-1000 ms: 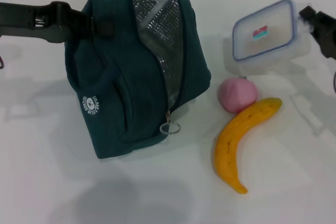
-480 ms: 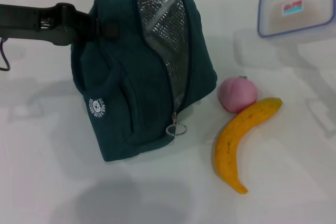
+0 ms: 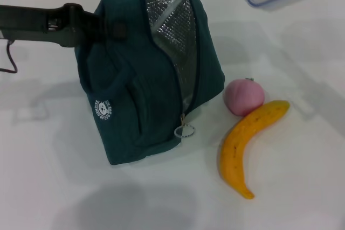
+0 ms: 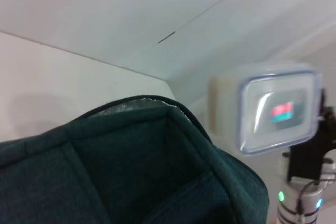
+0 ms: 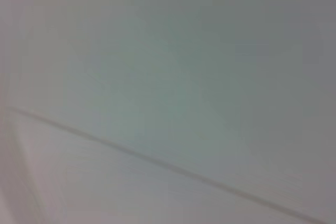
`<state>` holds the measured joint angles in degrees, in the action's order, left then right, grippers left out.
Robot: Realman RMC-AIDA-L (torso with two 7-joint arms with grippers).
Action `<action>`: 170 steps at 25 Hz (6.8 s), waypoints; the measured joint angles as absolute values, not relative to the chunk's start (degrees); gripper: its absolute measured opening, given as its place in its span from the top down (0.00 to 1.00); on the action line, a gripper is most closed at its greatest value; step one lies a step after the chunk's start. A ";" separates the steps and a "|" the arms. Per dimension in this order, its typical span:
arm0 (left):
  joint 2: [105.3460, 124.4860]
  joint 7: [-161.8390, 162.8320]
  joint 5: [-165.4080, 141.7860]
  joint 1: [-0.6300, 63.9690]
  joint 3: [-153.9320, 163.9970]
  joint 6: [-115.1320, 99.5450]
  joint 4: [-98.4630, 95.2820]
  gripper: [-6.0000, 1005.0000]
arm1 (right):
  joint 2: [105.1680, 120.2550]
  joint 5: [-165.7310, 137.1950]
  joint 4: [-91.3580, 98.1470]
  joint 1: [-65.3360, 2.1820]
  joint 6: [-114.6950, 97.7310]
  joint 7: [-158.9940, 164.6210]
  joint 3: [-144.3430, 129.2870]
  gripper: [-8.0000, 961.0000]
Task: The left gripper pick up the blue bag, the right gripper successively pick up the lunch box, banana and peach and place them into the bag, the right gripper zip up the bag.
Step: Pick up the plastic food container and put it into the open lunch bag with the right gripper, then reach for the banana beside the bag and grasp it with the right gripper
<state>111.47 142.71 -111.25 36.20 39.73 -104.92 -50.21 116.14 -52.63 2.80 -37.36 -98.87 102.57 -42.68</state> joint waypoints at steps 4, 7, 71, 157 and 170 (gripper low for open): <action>111.76 142.35 -111.65 36.61 39.85 -104.37 -50.12 0.96 | 116.17 -52.69 2.18 -41.63 -100.91 103.75 -42.71 0.89; 111.90 142.25 -111.75 36.65 39.87 -104.27 -50.02 0.96 | 116.19 -52.80 1.14 -44.73 -101.20 104.17 -42.73 0.89; 112.45 140.54 -111.37 37.72 39.37 -103.78 -47.11 0.96 | 116.14 -75.42 10.66 -42.31 -89.99 100.19 -42.34 0.46; 113.46 139.33 -106.87 36.24 39.29 -102.69 -46.41 0.96 | 116.01 -137.73 57.59 -50.78 -85.68 75.69 -91.52 0.10; 113.32 139.31 -106.94 36.25 39.29 -102.06 -46.41 0.96 | 116.09 -137.57 56.41 -51.04 -83.28 75.35 -91.60 0.18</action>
